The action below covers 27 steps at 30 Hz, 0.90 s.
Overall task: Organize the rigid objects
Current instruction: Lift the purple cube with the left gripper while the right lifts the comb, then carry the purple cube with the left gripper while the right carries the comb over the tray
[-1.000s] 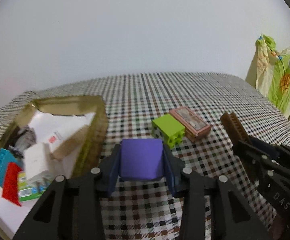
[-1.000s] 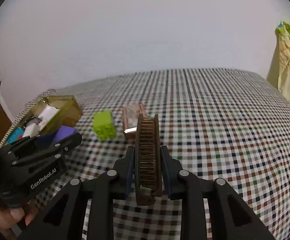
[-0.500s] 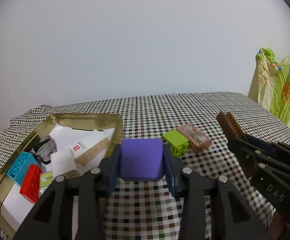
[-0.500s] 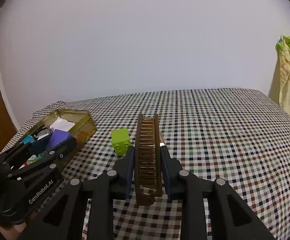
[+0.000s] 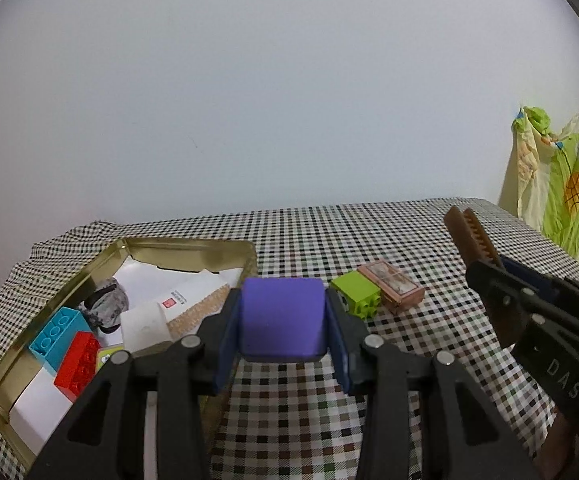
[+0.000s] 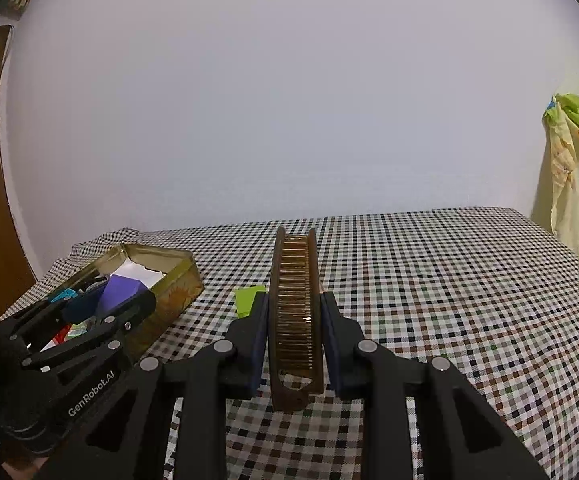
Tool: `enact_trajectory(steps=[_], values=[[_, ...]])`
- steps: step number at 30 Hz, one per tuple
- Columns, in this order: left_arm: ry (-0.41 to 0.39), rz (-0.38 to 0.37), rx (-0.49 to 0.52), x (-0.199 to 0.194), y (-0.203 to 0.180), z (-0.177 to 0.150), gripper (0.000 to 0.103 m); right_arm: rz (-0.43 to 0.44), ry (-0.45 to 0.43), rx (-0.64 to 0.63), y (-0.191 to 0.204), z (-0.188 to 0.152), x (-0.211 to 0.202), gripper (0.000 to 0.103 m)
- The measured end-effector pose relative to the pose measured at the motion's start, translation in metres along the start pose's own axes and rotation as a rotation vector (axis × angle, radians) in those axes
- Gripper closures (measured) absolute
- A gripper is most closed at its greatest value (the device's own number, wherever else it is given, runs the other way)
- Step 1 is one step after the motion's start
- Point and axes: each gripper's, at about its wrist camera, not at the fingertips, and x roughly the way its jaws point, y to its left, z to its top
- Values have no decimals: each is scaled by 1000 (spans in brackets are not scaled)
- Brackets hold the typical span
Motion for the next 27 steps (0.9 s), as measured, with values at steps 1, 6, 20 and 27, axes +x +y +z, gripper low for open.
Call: enact_trajectory(steps=[1,6,20,27], values=[[-3,1,-2,0,1,0,64,-1,-4,-1,0,0,-1,75],[-27,8,-8,-6,5,-2,64,-8,-46,-10,1,-1,-8,75],[-77,22,-26,-20,17,-6,64,-13,-108,-59,10,-3,-16,75],[-94,25,-48,-24,28,-9,64,-2,-129,-86,18,-4,-20,75]])
